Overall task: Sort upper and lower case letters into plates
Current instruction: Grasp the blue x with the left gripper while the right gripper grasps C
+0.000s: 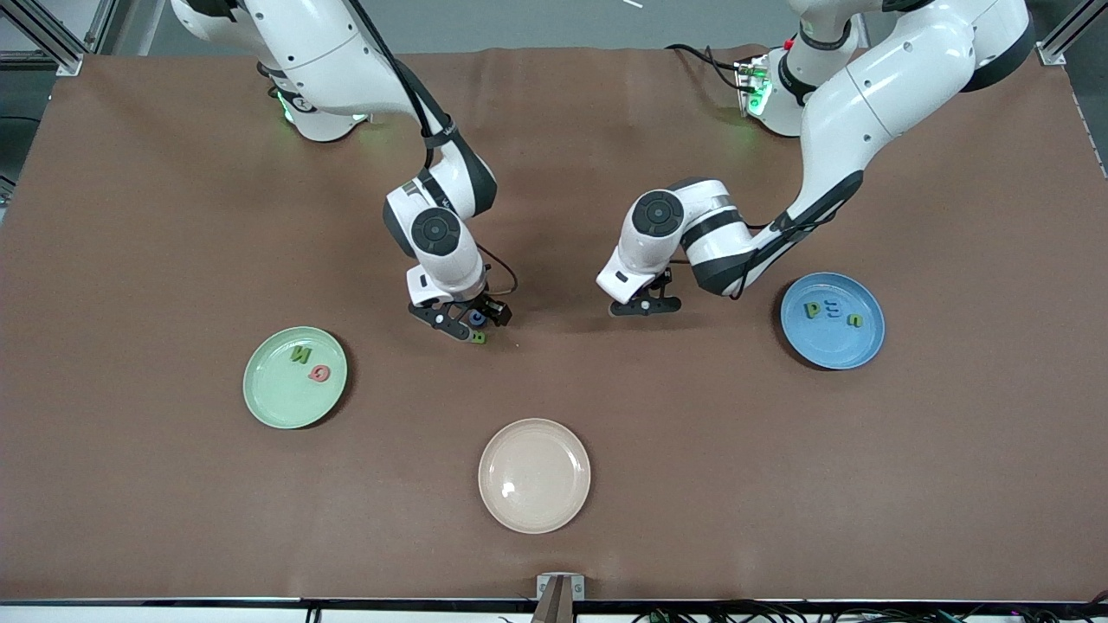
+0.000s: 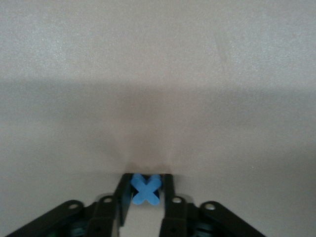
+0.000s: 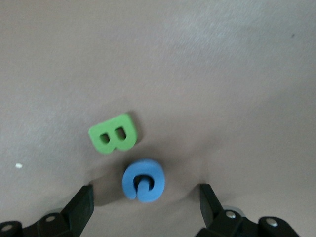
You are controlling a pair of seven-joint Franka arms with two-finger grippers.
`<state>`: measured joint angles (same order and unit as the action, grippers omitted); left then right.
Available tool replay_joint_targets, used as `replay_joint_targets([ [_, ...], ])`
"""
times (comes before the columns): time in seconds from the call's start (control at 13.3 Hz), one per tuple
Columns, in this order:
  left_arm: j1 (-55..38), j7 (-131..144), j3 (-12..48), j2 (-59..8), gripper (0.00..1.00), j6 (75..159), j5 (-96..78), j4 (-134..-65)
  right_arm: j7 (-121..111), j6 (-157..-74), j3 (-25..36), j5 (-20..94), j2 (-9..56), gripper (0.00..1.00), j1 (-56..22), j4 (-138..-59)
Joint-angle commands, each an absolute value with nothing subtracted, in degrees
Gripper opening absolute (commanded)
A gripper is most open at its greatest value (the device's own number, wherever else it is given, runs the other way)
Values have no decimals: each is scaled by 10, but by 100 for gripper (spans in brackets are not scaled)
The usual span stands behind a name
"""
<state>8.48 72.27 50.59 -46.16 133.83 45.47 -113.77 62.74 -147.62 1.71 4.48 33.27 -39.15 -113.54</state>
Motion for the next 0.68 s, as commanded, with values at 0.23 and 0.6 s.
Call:
replay_joint_targets([
  [0.23, 90, 722, 504, -447, 12, 1335, 446, -1110, 634, -1477, 21, 44, 316, 83, -393, -1154],
  [0.6, 213, 659, 582, -436, 12, 1281, 446, -1089, 630, -1477, 24, 41, 316, 80, -388, -1152],
])
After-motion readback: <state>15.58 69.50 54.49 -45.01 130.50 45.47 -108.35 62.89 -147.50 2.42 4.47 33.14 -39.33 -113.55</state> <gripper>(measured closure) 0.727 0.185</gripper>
